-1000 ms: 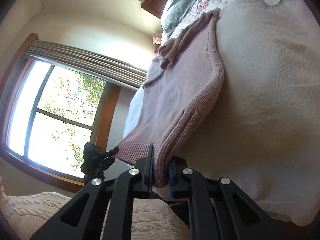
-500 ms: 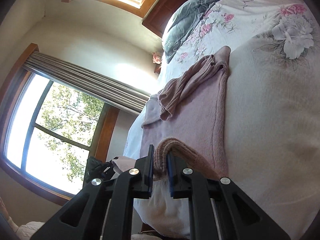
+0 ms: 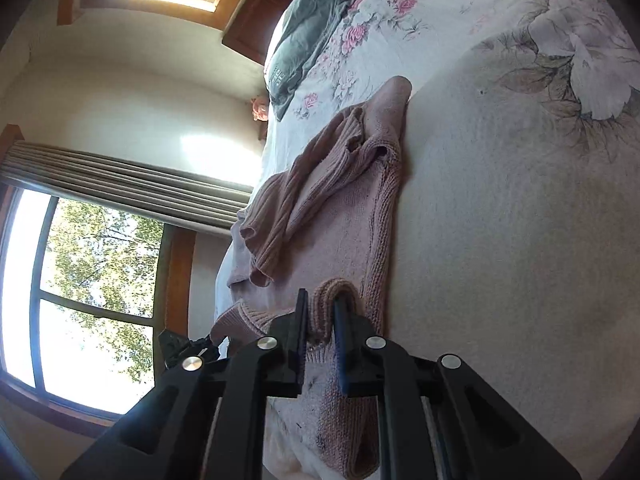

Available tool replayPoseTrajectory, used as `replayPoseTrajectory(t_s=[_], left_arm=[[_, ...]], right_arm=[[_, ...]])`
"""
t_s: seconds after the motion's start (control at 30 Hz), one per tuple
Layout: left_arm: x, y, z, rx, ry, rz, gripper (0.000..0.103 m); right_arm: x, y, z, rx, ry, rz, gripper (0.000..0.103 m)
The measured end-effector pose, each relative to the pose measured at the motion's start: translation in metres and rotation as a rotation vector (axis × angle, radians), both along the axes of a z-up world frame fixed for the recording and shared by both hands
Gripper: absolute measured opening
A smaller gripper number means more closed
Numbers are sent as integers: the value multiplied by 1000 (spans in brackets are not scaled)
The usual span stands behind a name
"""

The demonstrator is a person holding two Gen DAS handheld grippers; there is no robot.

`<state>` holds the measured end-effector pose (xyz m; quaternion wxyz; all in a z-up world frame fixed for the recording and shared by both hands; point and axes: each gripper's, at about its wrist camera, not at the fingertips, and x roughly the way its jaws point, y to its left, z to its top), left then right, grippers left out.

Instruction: Fold small clothes

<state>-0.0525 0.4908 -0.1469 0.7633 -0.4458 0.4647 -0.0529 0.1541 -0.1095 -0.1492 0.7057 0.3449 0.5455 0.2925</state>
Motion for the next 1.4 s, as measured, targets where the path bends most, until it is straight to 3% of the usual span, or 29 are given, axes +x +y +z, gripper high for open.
replayPoseTrajectory(t_s=[0.17, 0.2, 0.23, 0.27, 0.3, 0.4, 0.53, 0.93, 1.0, 1.07, 1.1, 1.27, 1.4], left_arm=[[5, 10, -12, -107, 32, 32, 20], [2, 12, -9, -110, 23, 43, 25], [-2, 15, -4, -97, 8, 58, 40], [-6, 18, 0, -85, -6, 76, 49], [-10, 22, 4, -83, -19, 87, 49], [-18, 27, 18, -38, -44, 82, 49], [-10, 14, 32, 128, -52, -12, 50], [54, -39, 20, 399, 11, -226, 56], [59, -44, 18, 437, 13, -240, 52], [61, -51, 20, 467, 9, -268, 34], [61, -54, 21, 475, 3, -280, 15], [43, -68, 43, 477, -106, -318, 11], [40, -71, 47, 462, -119, -317, 11]], right_arm=[[6, -3, -8, 21, 42, -14, 23], [5, -5, -7, 15, 38, -19, 29], [4, -8, -5, 5, 29, -25, 35], [2, -11, -2, -15, 19, -34, 53], [0, -15, 2, -48, 4, -46, 60], [-6, -20, 11, -89, -32, -44, 60], [-19, -16, 25, -110, -84, -26, 60], [-37, 13, 31, -166, -112, 47, 60], [-38, 14, 31, -174, -113, 50, 60], [-39, 17, 34, -193, -120, 56, 60], [-38, 19, 36, -207, -125, 61, 60], [-31, 37, 47, -309, -179, 121, 60], [-17, 56, 46, -365, -200, 173, 61]])
